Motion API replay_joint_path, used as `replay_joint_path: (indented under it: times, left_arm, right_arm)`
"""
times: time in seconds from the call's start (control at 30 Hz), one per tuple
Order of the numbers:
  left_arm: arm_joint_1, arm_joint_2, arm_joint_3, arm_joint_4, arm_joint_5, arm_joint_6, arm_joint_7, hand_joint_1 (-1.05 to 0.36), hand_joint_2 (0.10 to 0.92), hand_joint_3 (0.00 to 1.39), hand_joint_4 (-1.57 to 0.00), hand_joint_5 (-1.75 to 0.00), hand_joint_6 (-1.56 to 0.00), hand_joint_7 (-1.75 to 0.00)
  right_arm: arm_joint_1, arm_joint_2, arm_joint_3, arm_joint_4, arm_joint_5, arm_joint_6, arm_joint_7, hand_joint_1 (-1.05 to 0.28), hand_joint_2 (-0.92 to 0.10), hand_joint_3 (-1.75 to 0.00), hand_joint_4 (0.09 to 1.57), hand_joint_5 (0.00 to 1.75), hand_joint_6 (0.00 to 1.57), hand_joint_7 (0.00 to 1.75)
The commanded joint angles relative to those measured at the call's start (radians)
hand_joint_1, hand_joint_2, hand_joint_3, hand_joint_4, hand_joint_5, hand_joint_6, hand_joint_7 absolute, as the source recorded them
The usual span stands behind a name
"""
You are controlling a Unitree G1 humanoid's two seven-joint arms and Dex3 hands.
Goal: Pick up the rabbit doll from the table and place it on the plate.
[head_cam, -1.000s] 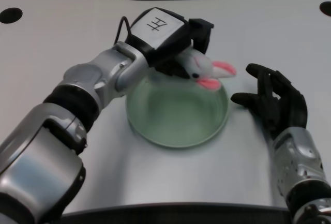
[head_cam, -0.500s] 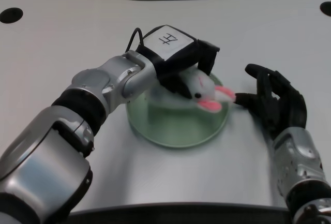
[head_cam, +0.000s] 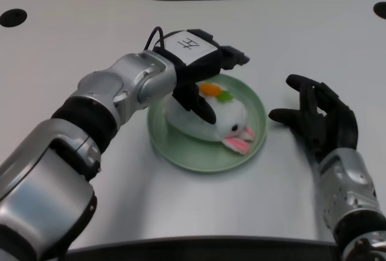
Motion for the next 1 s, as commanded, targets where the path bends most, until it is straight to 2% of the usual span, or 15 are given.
replay_joint_path:
  times: [0.03, 0.17, 0.23, 0.33, 0.53, 0.6, 0.67, 0.7, 0.73, 0.8, 1.0]
  left_arm:
    - [-0.003, 0.037, 0.017, -0.038, -0.013, -0.011, 0.008, -1.05, 0.921, 0.24, 0.00, 0.00, 0.00, 0.00]
    - [0.011, 0.075, 0.078, -0.080, -0.071, -0.030, -0.002, -1.05, 0.921, 0.24, 0.00, 0.00, 0.00, 0.00]
    - [0.019, 0.086, 0.101, -0.091, -0.096, -0.040, -0.005, -1.05, 0.921, 0.24, 0.00, 0.00, 0.00, 0.00]
    - [0.069, 0.118, 0.171, -0.104, -0.173, -0.053, -0.004, -1.05, 0.921, 0.27, 0.00, 0.00, -0.03, -0.02]
    - [0.161, 0.142, 0.303, -0.124, -0.346, -0.068, -0.078, -0.95, 0.921, 0.19, -0.11, -0.07, -0.12, -0.07]
    - [0.199, 0.140, 0.362, -0.143, -0.422, -0.056, -0.104, -0.93, 0.921, 0.20, -0.15, -0.11, -0.15, -0.08]
    - [0.238, 0.134, 0.425, -0.173, -0.507, -0.027, -0.144, -0.90, 0.921, 0.18, -0.17, -0.15, -0.17, -0.09]
    - [0.252, 0.134, 0.443, -0.185, -0.529, -0.022, -0.153, -0.85, 0.921, 0.15, -0.15, -0.22, -0.19, -0.09]
    - [0.270, 0.133, 0.465, -0.195, -0.558, -0.028, -0.161, -0.81, 0.921, 0.13, -0.07, -0.43, -0.21, -0.08]
    - [0.301, 0.133, 0.496, -0.213, -0.599, -0.037, -0.177, -0.72, 0.921, 0.12, -0.01, -0.61, -0.23, -0.08]
    - [0.418, 0.124, 0.588, -0.331, -0.724, 0.048, -0.231, -0.70, 0.921, 0.20, 0.00, -0.71, -0.24, -0.08]
  right_arm:
    - [-0.003, 0.000, -0.005, 0.008, 0.006, -0.001, 0.004, -0.39, -0.92, -0.40, 0.70, 1.17, 0.66, 0.77]
    - [-0.006, 0.001, -0.005, 0.007, 0.005, 0.004, 0.000, -0.38, -0.92, -0.41, 0.70, 1.18, 0.66, 0.77]
    - [-0.006, 0.001, -0.004, 0.006, 0.003, 0.002, 0.001, -0.38, -0.92, -0.41, 0.69, 1.18, 0.66, 0.77]
    - [-0.007, 0.000, -0.007, 0.010, 0.006, -0.002, 0.006, -0.38, -0.92, -0.41, 0.69, 1.19, 0.66, 0.78]
    - [-0.007, -0.001, -0.005, 0.014, 0.003, -0.014, 0.012, -0.39, -0.92, -0.40, 0.69, 1.19, 0.66, 0.78]
    - [-0.007, -0.002, -0.001, 0.013, -0.003, -0.010, 0.005, -0.39, -0.92, -0.40, 0.69, 1.19, 0.65, 0.78]
    - [-0.007, -0.001, -0.001, 0.011, -0.003, -0.003, -0.001, -0.39, -0.92, -0.40, 0.68, 1.18, 0.65, 0.78]
    - [-0.007, 0.000, -0.001, 0.010, -0.001, -0.002, -0.003, -0.39, -0.92, -0.40, 0.69, 1.19, 0.65, 0.78]
    - [-0.006, 0.001, -0.002, 0.009, 0.000, -0.001, -0.004, -0.39, -0.92, -0.40, 0.69, 1.19, 0.65, 0.78]
    - [-0.006, 0.002, -0.002, 0.006, 0.001, 0.001, -0.006, -0.38, -0.92, -0.40, 0.69, 1.18, 0.65, 0.78]
    - [-0.002, 0.006, -0.002, 0.000, 0.003, 0.004, -0.005, -0.37, -0.92, -0.40, 0.70, 1.18, 0.64, 0.77]
